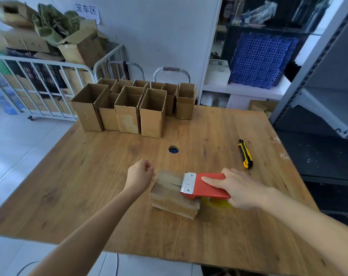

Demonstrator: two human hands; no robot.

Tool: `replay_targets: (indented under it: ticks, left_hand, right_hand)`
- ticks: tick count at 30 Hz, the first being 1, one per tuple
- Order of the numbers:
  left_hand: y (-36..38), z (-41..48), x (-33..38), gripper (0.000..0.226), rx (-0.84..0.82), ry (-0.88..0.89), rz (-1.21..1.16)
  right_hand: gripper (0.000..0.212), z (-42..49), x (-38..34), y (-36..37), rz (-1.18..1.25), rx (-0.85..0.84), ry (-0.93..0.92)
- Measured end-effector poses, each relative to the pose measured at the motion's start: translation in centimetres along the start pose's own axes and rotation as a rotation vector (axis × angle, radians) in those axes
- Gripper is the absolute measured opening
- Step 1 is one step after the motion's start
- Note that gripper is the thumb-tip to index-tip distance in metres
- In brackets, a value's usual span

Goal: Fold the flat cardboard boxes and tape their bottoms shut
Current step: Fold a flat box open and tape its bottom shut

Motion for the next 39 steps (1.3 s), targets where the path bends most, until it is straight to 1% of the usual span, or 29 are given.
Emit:
replay_targets:
  ticks: [2, 4, 9, 16, 18, 20, 21, 23, 24, 25, 26, 27, 28, 29, 30, 31, 32, 33, 34, 36, 39]
  left_hand:
    - [0.4, 0.4, -0.2, 0.018, 0.004, 0.014, 0.045]
    - [0.9, 0.4, -1.2, 0.018, -0.004, -0.032, 0.049]
    - [2.4, 0.1, -3.2, 0.019, 0.014, -0.16, -0.058]
    - [3.4, 0.4, -3.0, 0.018, -0.049, -0.116, 0.071]
    - [3.6, 0.4, -3.0, 0.017, -0.074, -0.13, 0.068]
    - [3.5, 0.5, -3.3, 0.015, -0.102, -0.186, 0.046]
    - [3.3, 0.5, -3.8, 0.026, -0.129, -0.251, 0.046]
    - [2.8, 0.1, -5.9, 0.079, -0.187, -0.409, 0.141]
    - [2.4, -0.4, -6.4, 0.091, -0.165, -0.427, 0.152]
    - [2.2, -0.7, -6.2, 0.087, -0.101, -0.382, 0.099]
    - [1.9, -1.0, -5.4, 0.074, -0.015, -0.285, 0.019]
    - [1.7, -1.4, -4.1, 0.061, 0.055, -0.152, -0.038]
    - [1.6, -1.6, -2.4, 0.055, 0.063, 0.012, -0.064]
    - [2.0, -1.8, -0.4, 0.058, -0.011, 0.184, -0.032]
    - [2.9, -2.0, 1.3, 0.069, -0.16, 0.324, 0.036]
    - [4.2, -2.2, 2.3, 0.087, -0.352, 0.4, 0.127]
    - [5.2, -2.5, 2.7, 0.108, -0.528, 0.426, 0.248]
    - [5.9, -2.5, 2.3, 0.123, -0.628, 0.441, 0.394]
    - [6.4, -2.4, 1.7, 0.131, -0.65, 0.471, 0.539]
    - [7.0, -2.2, 1.0, 0.132, -0.605, 0.516, 0.738]
    - [7.5, -2.3, 0.6, 0.123, -0.544, 0.534, 0.833]
  right_hand:
    - [0.078, 0.0, 0.0, 0.0, 0.002, -0.006, 0.007]
    - [0.079, -0.1, -0.1, 0.0, 0.0, -0.011, 0.008]
    - [0.079, -0.2, -0.3, 0.0, 0.019, -0.033, 0.018]
    - [0.079, -0.5, -0.4, 0.1, 0.032, -0.036, 0.03]
    - [0.079, -0.5, -0.5, 0.1, 0.035, -0.031, 0.029]
    - [0.079, -0.5, -0.4, 0.2, 0.035, -0.028, 0.03]
    - [0.08, -0.5, -0.3, 0.2, 0.034, -0.031, 0.031]
    - [0.081, -0.6, -0.4, 0.3, 0.04, -0.036, 0.033]
    - [0.081, -0.7, -0.5, 0.3, 0.044, -0.039, 0.036]
    - [0.081, -0.8, -0.5, 0.4, 0.049, -0.04, 0.037]
    - [0.081, -0.8, -0.5, 0.4, 0.055, -0.038, 0.037]
    - [0.081, -0.8, -0.5, 0.4, 0.061, -0.036, 0.036]
    - [0.081, -0.7, -0.5, 0.5, 0.067, -0.036, 0.033]
    - [0.08, -0.7, -0.4, 0.5, 0.071, -0.034, 0.027]
    - [0.08, -0.6, -0.3, 0.5, 0.072, -0.029, 0.02]
    - [0.08, -0.6, -0.2, 0.5, 0.072, -0.025, 0.016]
    - [0.08, -0.6, -0.2, 0.5, 0.075, -0.027, 0.018]
    - [0.079, -0.7, -0.3, 0.5, 0.082, -0.029, 0.021]
    - [0.079, -0.7, -0.4, 0.5, 0.091, -0.025, 0.023]
    - [0.078, -0.7, -0.4, 0.6, 0.105, -0.016, 0.018]
    - [0.079, -0.7, 0.0, 0.6, 0.11, -0.018, 0.006]
Point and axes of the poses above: each hand's wrist, its own z-axis towards the middle knuckle, its own y-axis out of the palm, x = y × z, the point moved 5 cm from there along z, towards the middle knuckle, and after that the axes turned 5 degrees about y, right-handed, at the moved point
